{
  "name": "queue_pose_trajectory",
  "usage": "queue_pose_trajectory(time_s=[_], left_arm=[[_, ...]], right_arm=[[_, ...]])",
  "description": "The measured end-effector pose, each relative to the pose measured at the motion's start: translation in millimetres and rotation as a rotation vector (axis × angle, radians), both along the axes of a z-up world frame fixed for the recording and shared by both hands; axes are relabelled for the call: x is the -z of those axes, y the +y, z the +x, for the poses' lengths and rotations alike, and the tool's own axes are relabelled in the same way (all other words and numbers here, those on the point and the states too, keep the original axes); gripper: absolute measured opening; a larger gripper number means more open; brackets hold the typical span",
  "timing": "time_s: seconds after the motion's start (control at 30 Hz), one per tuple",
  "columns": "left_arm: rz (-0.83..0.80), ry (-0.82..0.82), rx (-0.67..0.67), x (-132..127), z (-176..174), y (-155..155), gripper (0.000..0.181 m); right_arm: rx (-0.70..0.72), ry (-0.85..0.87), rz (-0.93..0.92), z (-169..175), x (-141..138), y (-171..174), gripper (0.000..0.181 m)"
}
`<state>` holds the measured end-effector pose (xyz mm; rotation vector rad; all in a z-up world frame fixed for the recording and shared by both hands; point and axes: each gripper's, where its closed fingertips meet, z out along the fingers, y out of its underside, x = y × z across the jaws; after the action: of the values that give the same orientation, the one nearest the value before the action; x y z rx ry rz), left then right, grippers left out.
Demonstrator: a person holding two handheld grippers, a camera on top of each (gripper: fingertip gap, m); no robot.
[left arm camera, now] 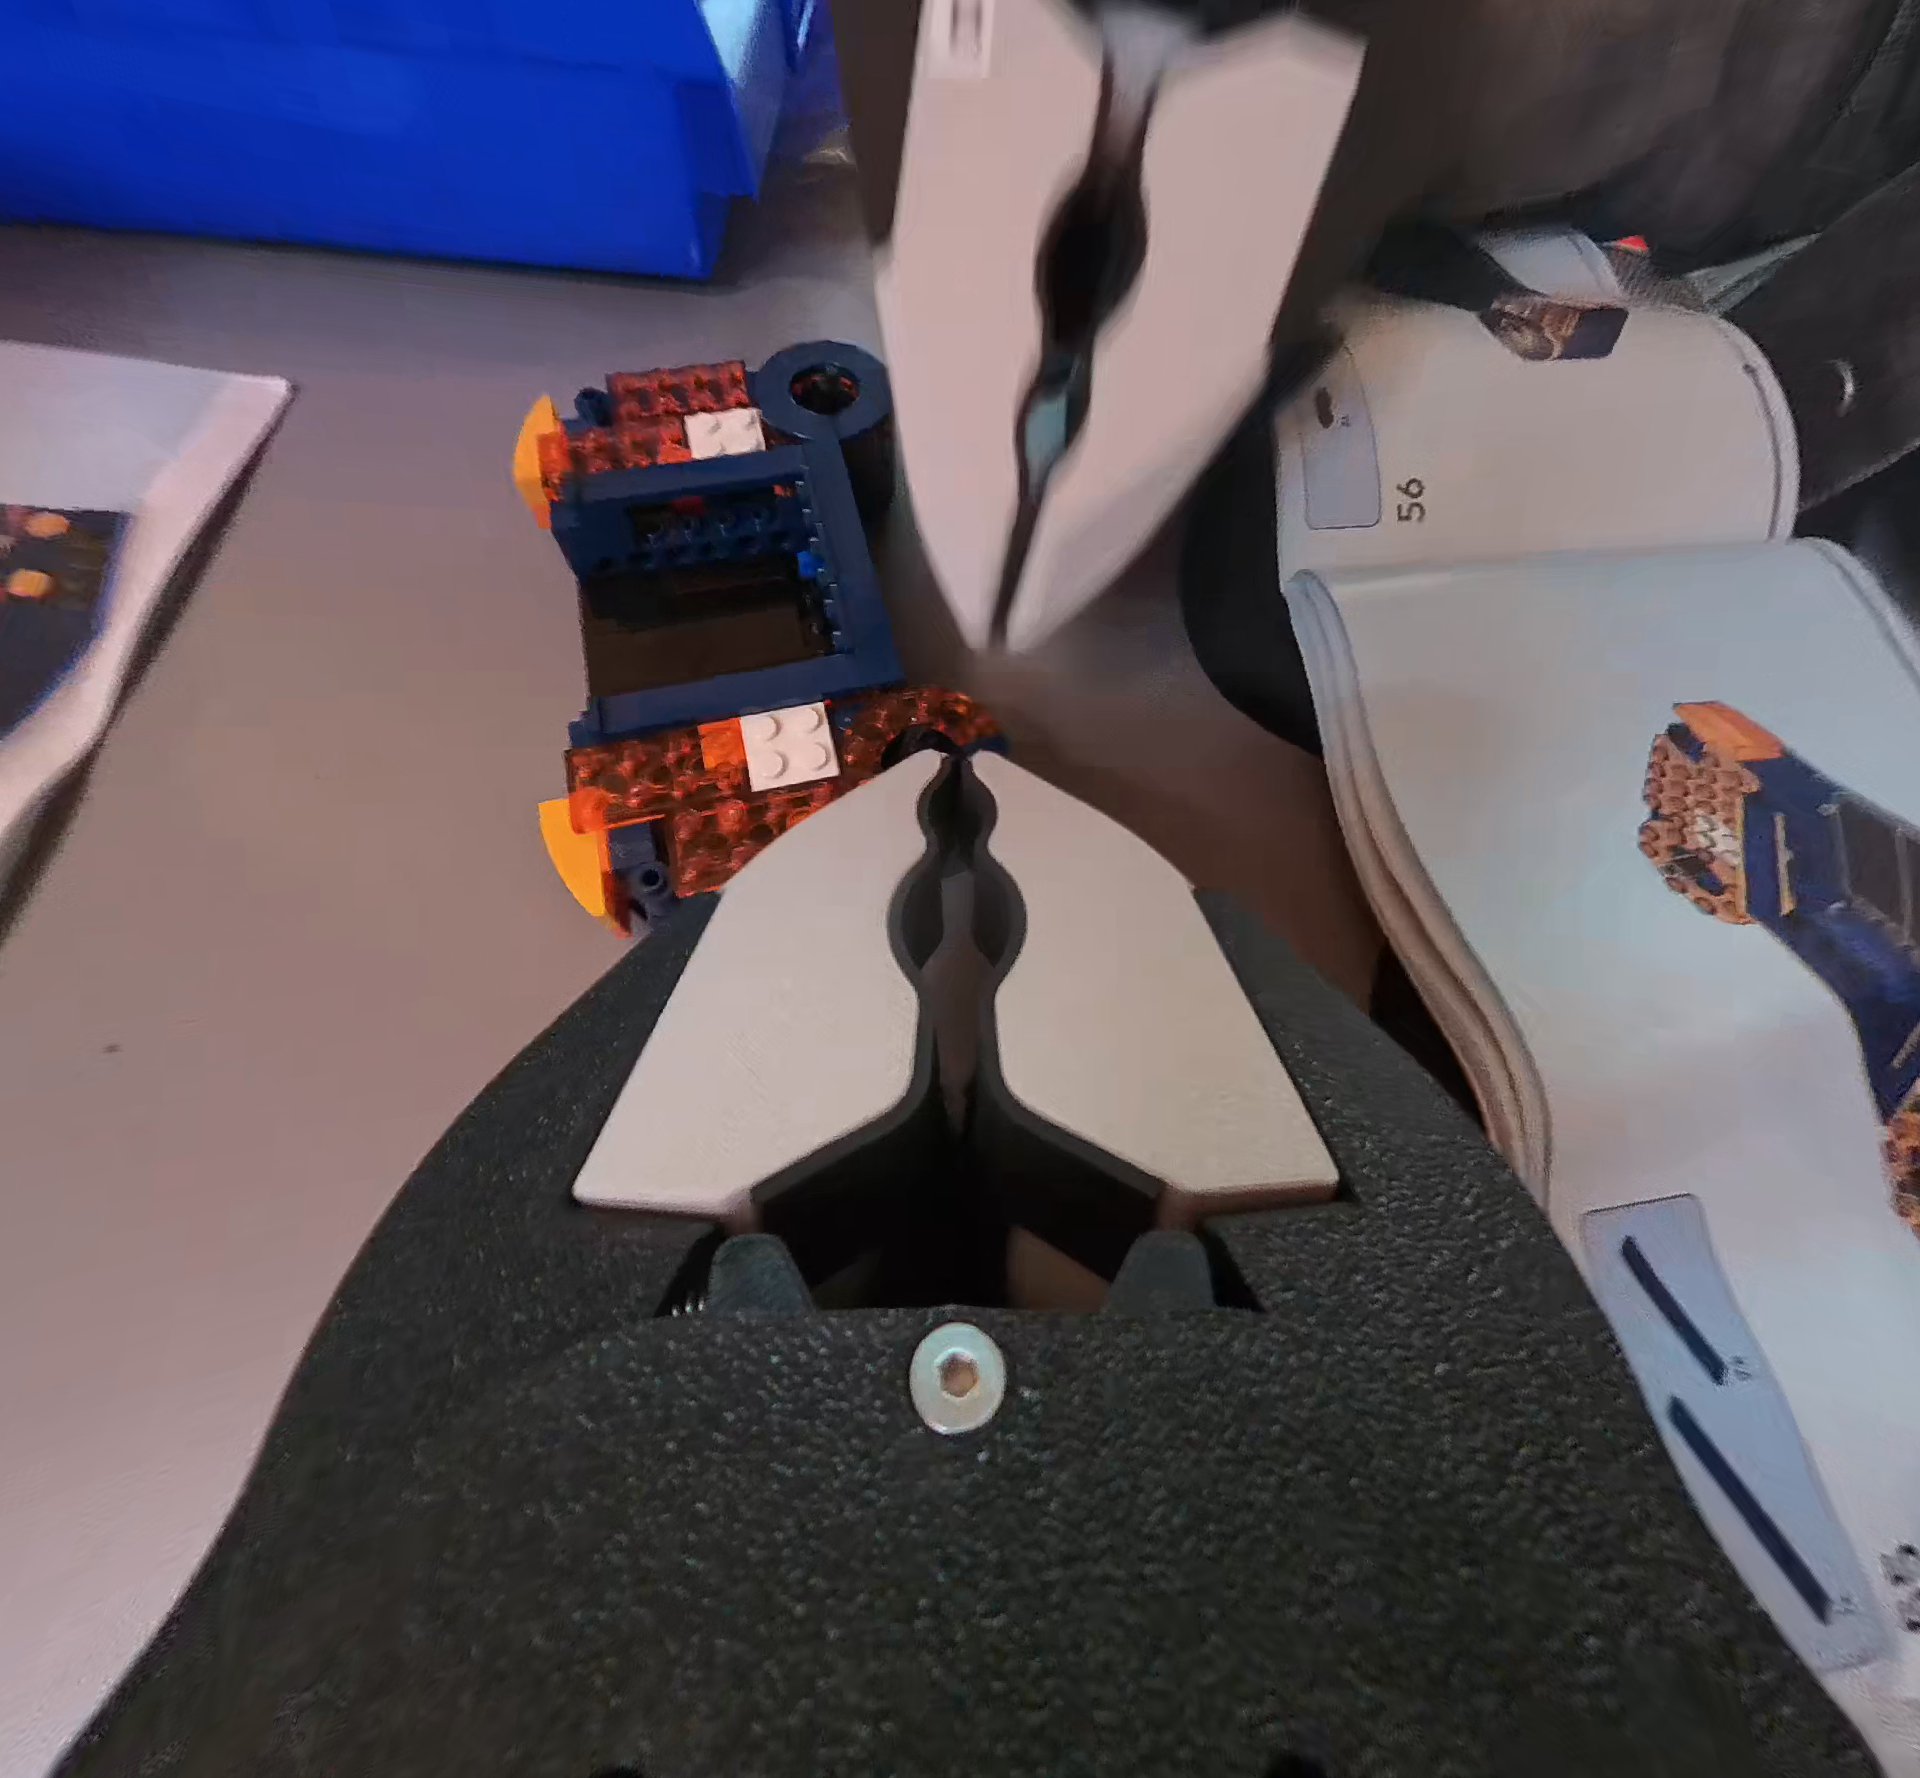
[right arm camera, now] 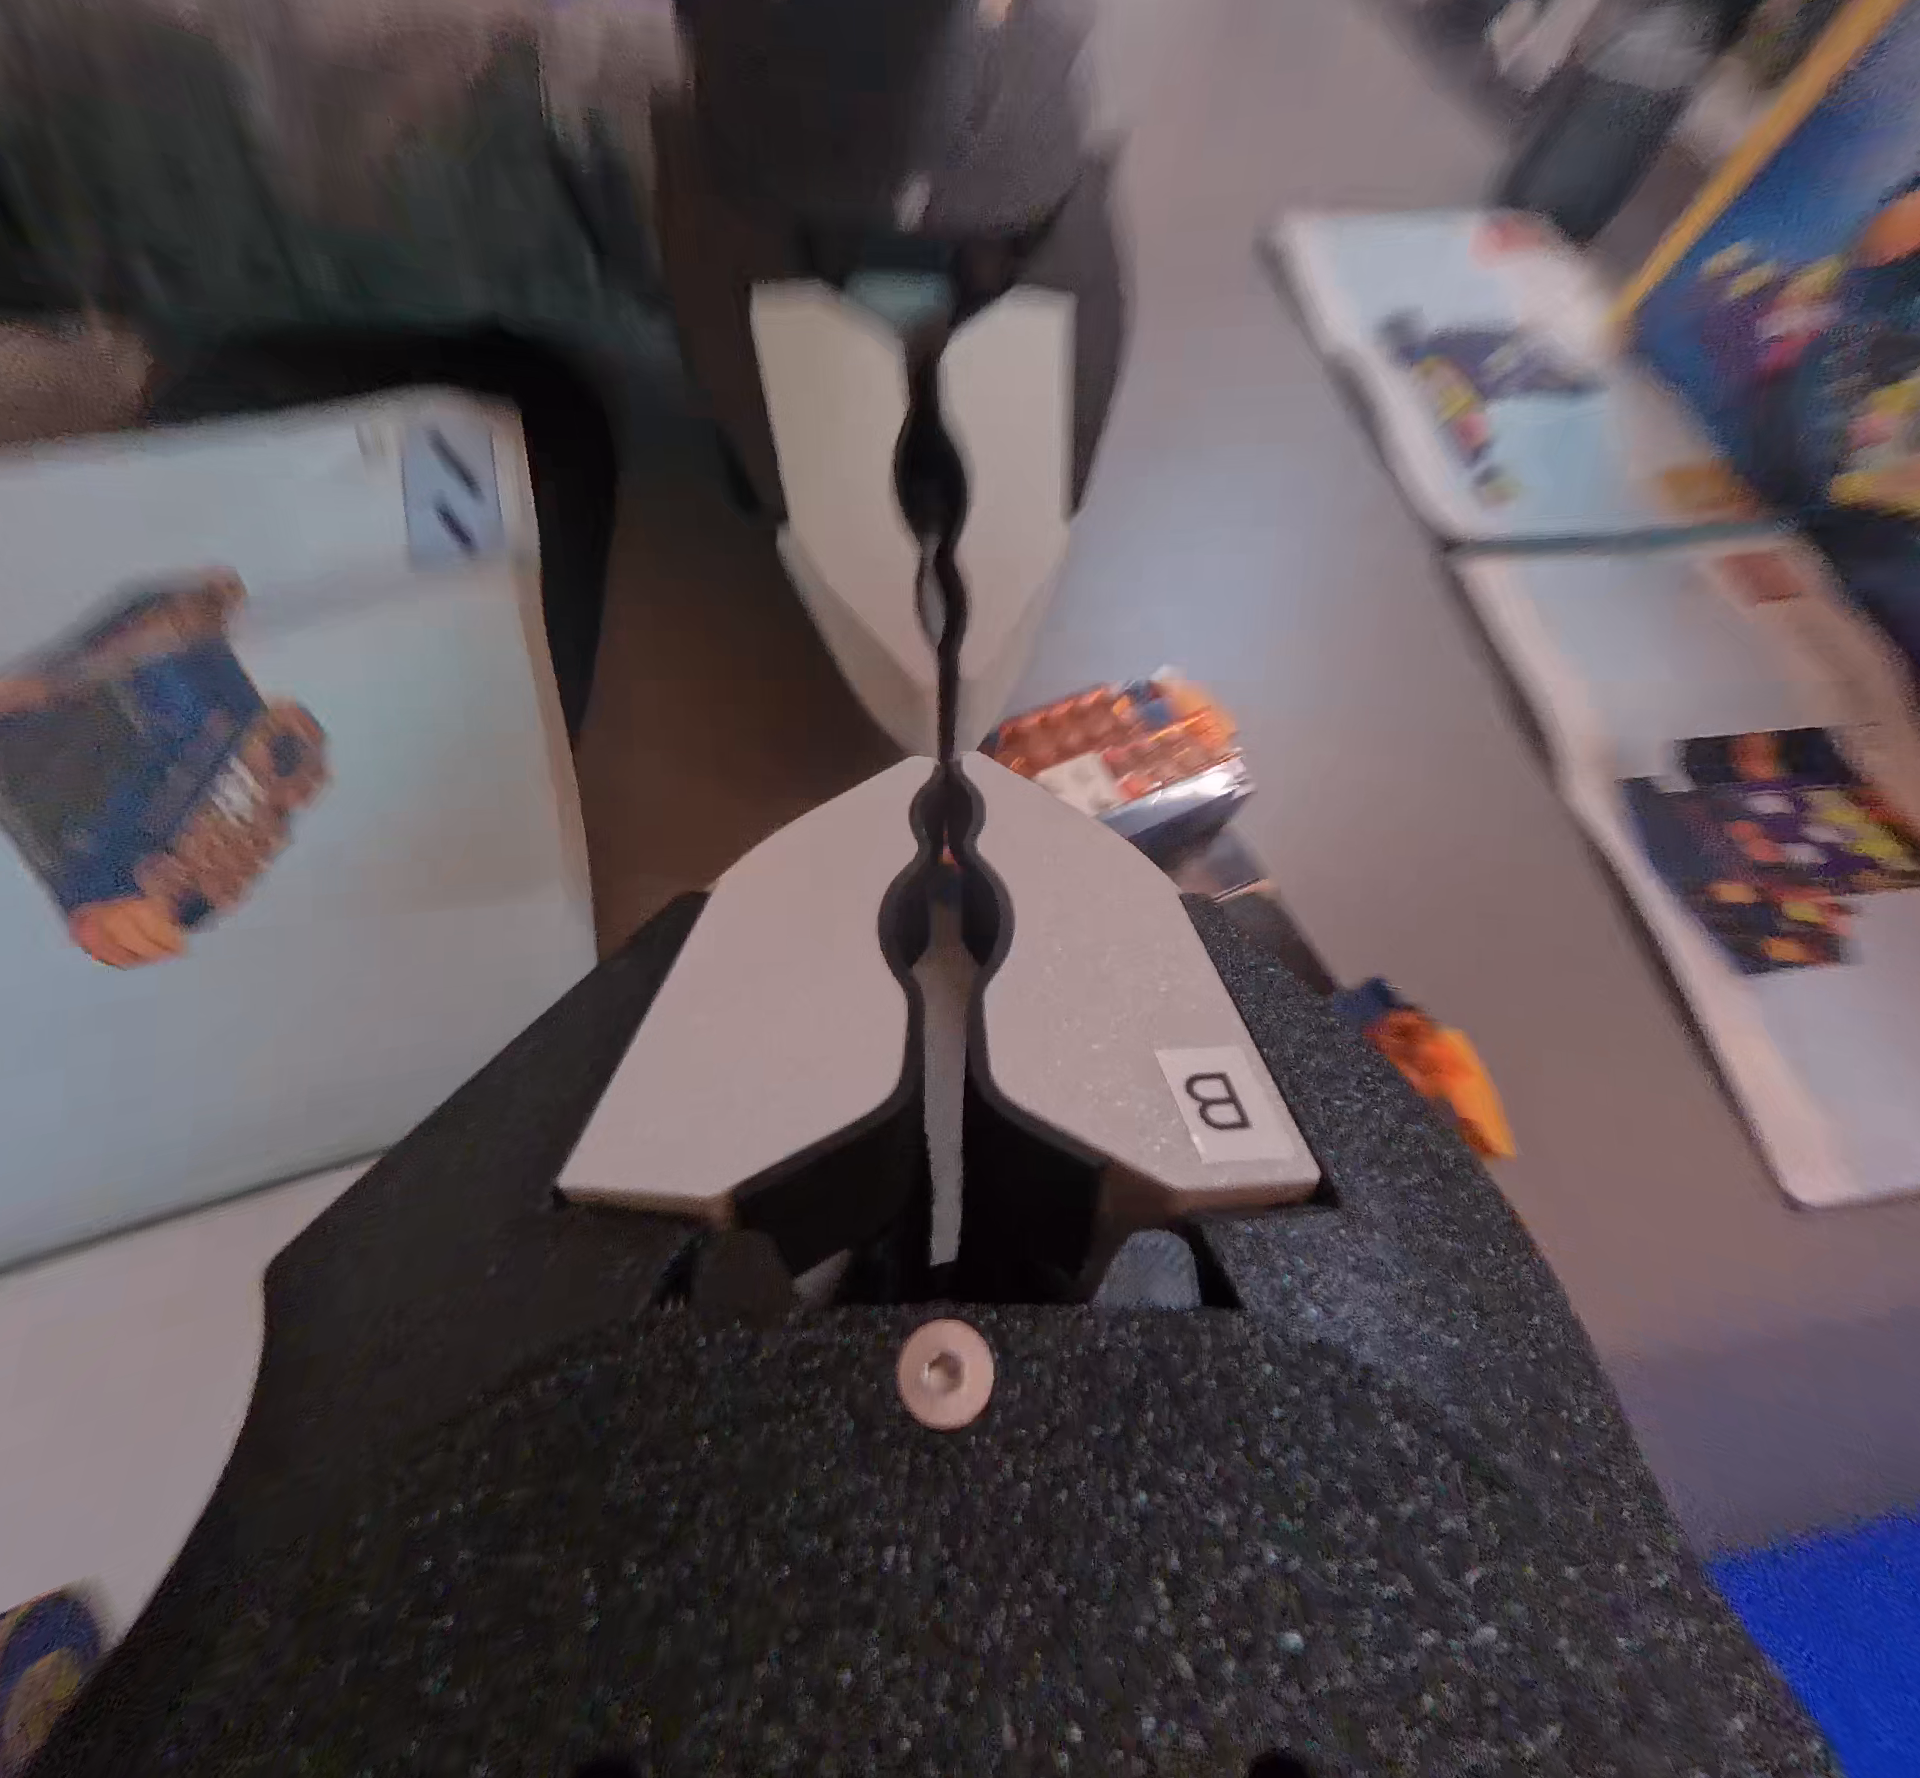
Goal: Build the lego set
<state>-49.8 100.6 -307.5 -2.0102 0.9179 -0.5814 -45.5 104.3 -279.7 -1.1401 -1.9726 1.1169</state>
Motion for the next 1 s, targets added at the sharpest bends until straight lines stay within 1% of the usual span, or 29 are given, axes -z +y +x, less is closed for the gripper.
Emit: queue_pose_trajectory(time_s=[0.03, 0.07, 0.1, 0.13, 0.17, 0.23, 0.27, 0.33, 0.43, 0.6, 0.67, 0.7, 0.73, 0.83, 0.9, 0.93, 1.0], left_arm=[[0.036, -0.008, -0.020, -3.8, -3.1, 1.6, 0.004], [0.079, -0.032, -0.031, -12.1, -5.1, 2.2, 0.014], [0.132, -0.050, -0.033, -22.4, -6.9, 2.3, 0.017], [0.187, -0.050, -0.041, -30.8, -9.9, 3.0, 0.019], [0.229, -0.040, -0.044, -36.1, -12.4, 2.9, 0.021], [0.269, -0.043, -0.051, -40.1, -14.3, 2.4, 0.027], [0.269, -0.056, -0.045, -39.7, -13.4, 1.4, 0.028], [0.262, -0.051, -0.053, -36.0, -14.5, 2.8, 0.029], [0.276, -0.026, -0.055, -33.3, -16.0, 4.0, 0.029], [0.286, -0.017, -0.049, -34.0, -19.3, 2.7, 0.029], [0.274, -0.024, -0.032, -33.1, -20.4, -0.6, 0.029], [0.260, -0.026, -0.014, -31.3, -20.2, -3.2, 0.029], [0.245, -0.023, -0.004, -28.9, -20.5, -4.9, 0.029], [0.214, 0.008, 0.015, -19.7, -21.3, -7.5, 0.030], [0.192, 0.036, 0.034, -12.7, -20.3, -9.8, 0.030], [0.191, 0.054, 0.037, -9.9, -20.3, -9.7, 0.031], [0.205, 0.080, 0.046, -7.3, -19.3, -9.9, 0.030]], right_arm=[[0.029, 0.077, -0.061, 7.5, -26.4, 8.0, 0.000], [0.063, 0.149, -0.102, 19.0, -51.8, 19.4, 0.000], [0.110, 0.196, -0.109, 33.3, -70.2, 33.8, 0.009], [0.177, 0.200, -0.096, 48.3, -78.6, 50.6, 0.013], [0.245, 0.160, -0.070, 63.4, -76.3, 66.9, 0.019], [0.342, 0.015, -0.019, 92.9, -51.0, 89.6, 0.020], [0.373, -0.068, -0.012, 105.4, -34.1, 94.9, 0.020], [0.378, -0.211, -0.030, 120.9, -1.9, 90.4, 0.020], [0.335, -0.319, 0.027, 121.5, 30.6, 75.5, 0.016], [0.265, -0.416, 0.083, 103.6, 53.5, 66.4, 0.013], [0.246, -0.442, 0.124, 101.0, 59.4, 68.5, 0.013], [0.244, -0.437, 0.124, 99.0, 58.9, 69.2, 0.012], [0.250, -0.446, 0.127, 98.6, 59.6, 71.2, 0.007], [0.234, -0.461, 0.141, 99.5, 59.8, 69.0, 0.007], [0.229, -0.451, 0.092, 96.3, 57.1, 62.3, 0.007], [0.235, -0.421, 0.042, 91.0, 51.3, 57.8, 0.007], [0.244, -0.323, -0.084, 74.9, 30.0, 46.3, 0.006]])
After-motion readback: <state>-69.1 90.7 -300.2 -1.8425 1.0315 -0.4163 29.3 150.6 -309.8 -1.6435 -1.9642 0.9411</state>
